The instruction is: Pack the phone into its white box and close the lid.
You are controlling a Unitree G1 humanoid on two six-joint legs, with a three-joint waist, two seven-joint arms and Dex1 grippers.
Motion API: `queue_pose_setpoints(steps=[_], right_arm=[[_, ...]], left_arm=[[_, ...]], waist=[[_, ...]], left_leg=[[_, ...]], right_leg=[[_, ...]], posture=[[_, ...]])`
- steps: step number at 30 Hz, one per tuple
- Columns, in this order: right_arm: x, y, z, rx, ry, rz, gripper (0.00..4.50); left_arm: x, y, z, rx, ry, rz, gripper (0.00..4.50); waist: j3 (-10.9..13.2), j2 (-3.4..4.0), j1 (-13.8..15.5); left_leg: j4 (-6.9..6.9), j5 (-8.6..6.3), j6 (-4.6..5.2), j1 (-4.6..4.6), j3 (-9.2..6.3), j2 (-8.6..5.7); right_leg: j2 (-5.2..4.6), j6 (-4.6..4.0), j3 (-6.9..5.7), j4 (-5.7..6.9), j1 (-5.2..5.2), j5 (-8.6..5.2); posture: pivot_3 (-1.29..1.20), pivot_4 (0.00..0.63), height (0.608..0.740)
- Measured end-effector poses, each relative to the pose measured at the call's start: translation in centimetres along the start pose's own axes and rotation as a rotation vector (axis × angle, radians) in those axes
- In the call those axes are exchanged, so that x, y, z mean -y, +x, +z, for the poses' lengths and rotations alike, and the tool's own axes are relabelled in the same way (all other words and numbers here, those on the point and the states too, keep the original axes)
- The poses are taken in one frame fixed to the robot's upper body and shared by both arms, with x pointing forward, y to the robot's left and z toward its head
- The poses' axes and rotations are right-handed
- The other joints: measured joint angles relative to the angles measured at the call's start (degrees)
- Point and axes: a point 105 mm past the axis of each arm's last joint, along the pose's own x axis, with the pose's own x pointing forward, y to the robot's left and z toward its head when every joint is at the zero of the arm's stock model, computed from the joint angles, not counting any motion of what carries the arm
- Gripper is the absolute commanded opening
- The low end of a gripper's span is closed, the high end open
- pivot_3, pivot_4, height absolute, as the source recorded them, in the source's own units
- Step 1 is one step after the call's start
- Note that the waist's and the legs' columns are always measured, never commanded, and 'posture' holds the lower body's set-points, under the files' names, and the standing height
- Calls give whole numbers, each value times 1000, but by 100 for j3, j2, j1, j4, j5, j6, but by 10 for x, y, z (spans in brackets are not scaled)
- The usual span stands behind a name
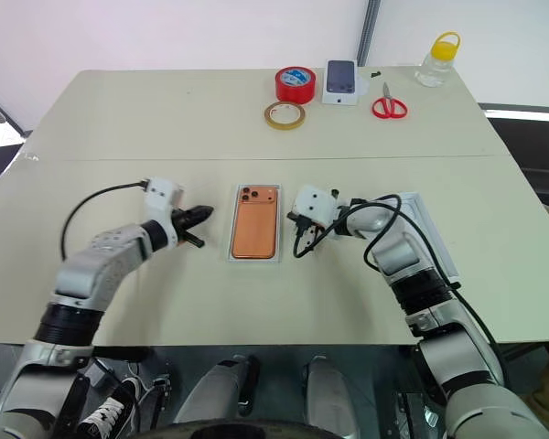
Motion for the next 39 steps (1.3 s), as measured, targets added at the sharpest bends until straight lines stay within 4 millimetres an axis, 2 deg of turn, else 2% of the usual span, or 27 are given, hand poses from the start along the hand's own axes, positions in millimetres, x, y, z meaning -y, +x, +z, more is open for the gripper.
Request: queue_pose_setpoints(steps=[6,10,16,26,31,39], right_arm=[[-4,-1,-8,-21,6,-2,0],[-9,-4,-7,-19,0,19,0],[-6,-28,-22,-75,23,-5,0],[-10,-77,-44,-183,70,-26,0],[-11,-87,-50,-206,92,-49,0],[-8,-93,-55,-225,107,-77,0]], left_arm=[[13,7,-3,36,158,-83,58],[31,12,-3,50,97,-170,58],[59,20,-1,54,57,-281,58],[99,48,11,59,12,-386,58],[109,54,12,64,-1,-417,58],[117,55,12,67,21,-449,58]], waist=[[-2,4,9],[-2,4,31],[-3,5,111],[-2,3,146],[-2,4,141],[-2,3,145]], left_leg=[[0,-2,5,2,-1,-1],[7,-11,20,2,-5,-3],[28,-14,24,3,-6,-6],[58,-23,37,-2,-6,-12],[62,-35,58,0,-6,-10],[68,-35,57,0,-5,-11]], right_leg=[[0,0,-1,0,3,0],[-2,1,-5,-3,10,-1],[-3,3,-8,-6,25,-1],[-9,18,-14,-10,42,-10],[-7,18,-14,-8,43,-10],[-8,18,-14,-8,46,-10]], posture=[[0,150,740],[0,150,740],[0,150,740],[0,150,740],[0,150,740],[0,150,740]])
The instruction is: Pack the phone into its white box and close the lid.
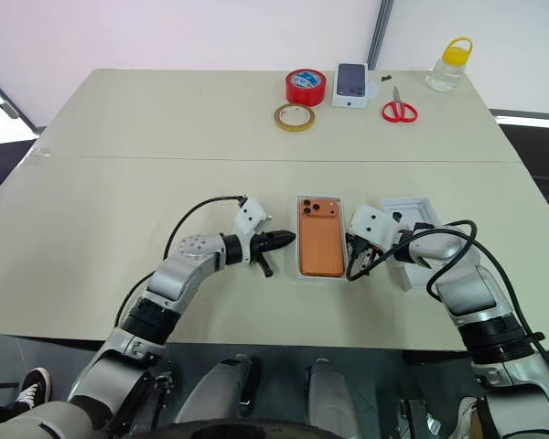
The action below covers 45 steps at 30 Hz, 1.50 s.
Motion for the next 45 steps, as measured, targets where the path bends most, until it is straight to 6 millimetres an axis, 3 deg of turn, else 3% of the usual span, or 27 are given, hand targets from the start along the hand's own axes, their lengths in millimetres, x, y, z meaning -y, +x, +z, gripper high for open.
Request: queue_pose_setpoints(steps=[9,15,21,26,30,33,36,40,45], right_arm=[[2,-4,0,-3,-30,7,0],[26,-19,0,-4,-30,-69,0],[35,-11,-10,-14,-30,-145,0],[40,-9,-15,-24,-30,-168,0],[44,-15,-9,39,126,-179,1279],[42,-30,3,119,201,-202,2888],[34,-43,-3,134,273,-252,4382],[24,-56,-14,111,368,-325,4414],[23,-74,-22,58,376,-455,4414]], left_arm=[[-7,-9,-2,1,0,29,58],[-24,-41,-6,-8,16,100,58],[-40,-66,4,28,37,151,58],[-45,-75,9,46,46,165,58],[-44,-87,20,107,29,142,1338],[-49,-106,26,147,31,152,2895],[-49,-122,19,160,11,162,4396],[-43,-131,12,172,13,181,4459],[-41,-140,25,208,109,174,4459]], waist=[[0,1,-19],[1,3,-55],[2,3,-20],[3,5,-20],[4,6,-43],[4,7,-37],[3,8,-7],[5,10,1],[4,12,-10]], left_leg=[[-1,0,1,0,0,3],[-2,-1,1,1,1,7],[-1,2,-3,1,2,5],[-1,13,-22,1,3,4],[-4,12,-22,0,3,8],[-7,4,-9,0,2,9],[-4,-6,9,1,2,7],[-5,-11,17,0,2,6],[-9,-12,16,1,3,8]], right_leg=[[3,0,1,4,-3,0],[6,-1,3,7,-5,0],[3,-1,4,5,-5,0],[3,-1,5,5,-5,0],[4,-2,5,6,-7,1],[4,-2,5,4,-7,0],[1,-2,6,3,-4,0],[-2,-2,8,3,-5,0],[1,-3,7,3,-6,0]], posture=[[0,150,740],[0,150,740],[0,150,740],[0,150,740],[0,150,740],[0,150,740],[0,150,740],[0,150,740],[0,150,740]])
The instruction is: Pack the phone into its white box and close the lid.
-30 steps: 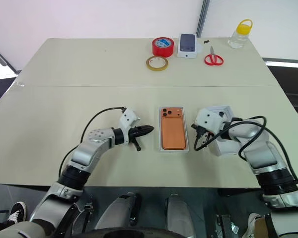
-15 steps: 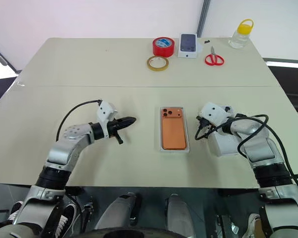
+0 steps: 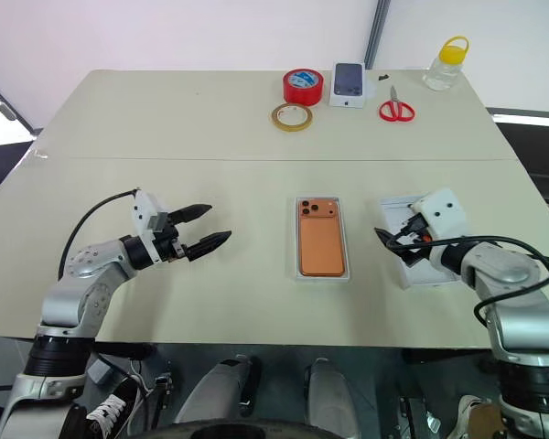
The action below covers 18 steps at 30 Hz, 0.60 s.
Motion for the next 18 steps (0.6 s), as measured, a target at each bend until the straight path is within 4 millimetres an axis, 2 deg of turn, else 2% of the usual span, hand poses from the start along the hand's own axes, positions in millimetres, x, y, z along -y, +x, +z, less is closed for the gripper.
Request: queue_pose_setpoints(steps=[4,6,10,13,18], right_arm=[[-11,-2,-16,-117,63,4,4414],[-17,-1,-13,-179,75,27,4414],[-13,1,11,-242,173,47,4414],[-10,-4,9,-347,191,39,4414],[-21,-9,2,-492,236,93,4414]], left_arm=[[0,-8,8,2,116,-44,4459],[1,-12,10,0,143,-76,4459],[5,-12,13,4,173,-126,4459],[7,-11,13,5,176,-142,4459],[15,-2,11,32,152,-159,4459]], waist=[[3,9,-10],[5,17,-19],[7,21,-19],[8,20,19],[8,20,9]], left_leg=[[1,0,0,0,2,0],[1,0,1,0,2,0],[-1,-1,2,-2,0,1],[-1,-6,10,-7,0,-1],[3,-8,15,-9,3,-4]], right_leg=[[-1,-1,2,0,-1,0],[-2,-2,2,1,-1,0],[-2,-3,-2,-1,-2,0],[-6,-2,-6,-13,1,-1],[-12,-1,-6,-15,2,0]], posture=[[0,150,740],[0,150,740],[0,150,740],[0,150,740],[0,150,740]])
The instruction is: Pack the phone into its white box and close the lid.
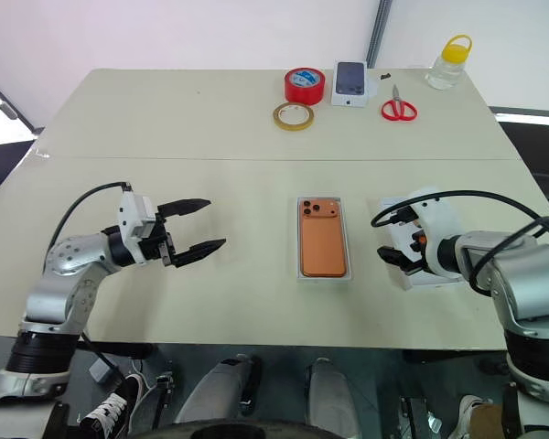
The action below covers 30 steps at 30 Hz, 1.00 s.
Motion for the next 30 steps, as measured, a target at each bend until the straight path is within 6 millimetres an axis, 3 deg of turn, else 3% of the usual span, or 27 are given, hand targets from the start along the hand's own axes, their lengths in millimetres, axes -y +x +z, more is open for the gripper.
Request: queue_pose_setpoints(steps=[2,11,17,27,30], right_arm=[[6,0,-7,-70,-5,-15,4414],[10,5,11,-124,51,48,4414],[-3,13,19,-157,53,94,4414],[-4,24,23,-198,99,45,4414],[-2,25,23,-203,114,23,3576]], left_arm=[[3,4,-1,6,-11,-3,4459],[7,8,-3,25,-29,35,4459],[11,8,-2,31,-27,35,4459],[15,11,2,50,-22,38,4459],[17,13,1,46,-32,34,4500]], waist=[[1,1,-2],[6,5,-41],[7,5,-38],[7,5,-27],[7,5,-22]], left_leg=[[1,0,1,0,2,-1],[1,0,1,0,5,2],[1,0,1,0,5,3],[0,0,2,-1,6,2],[2,0,3,0,6,3]], right_leg=[[-1,0,0,1,-1,0],[1,0,2,5,-4,0],[1,0,1,5,-3,0],[1,0,2,4,-2,0],[2,0,1,4,-1,0]], posture=[[0,150,740],[0,150,740],[0,150,740],[0,150,740],[0,150,740]])
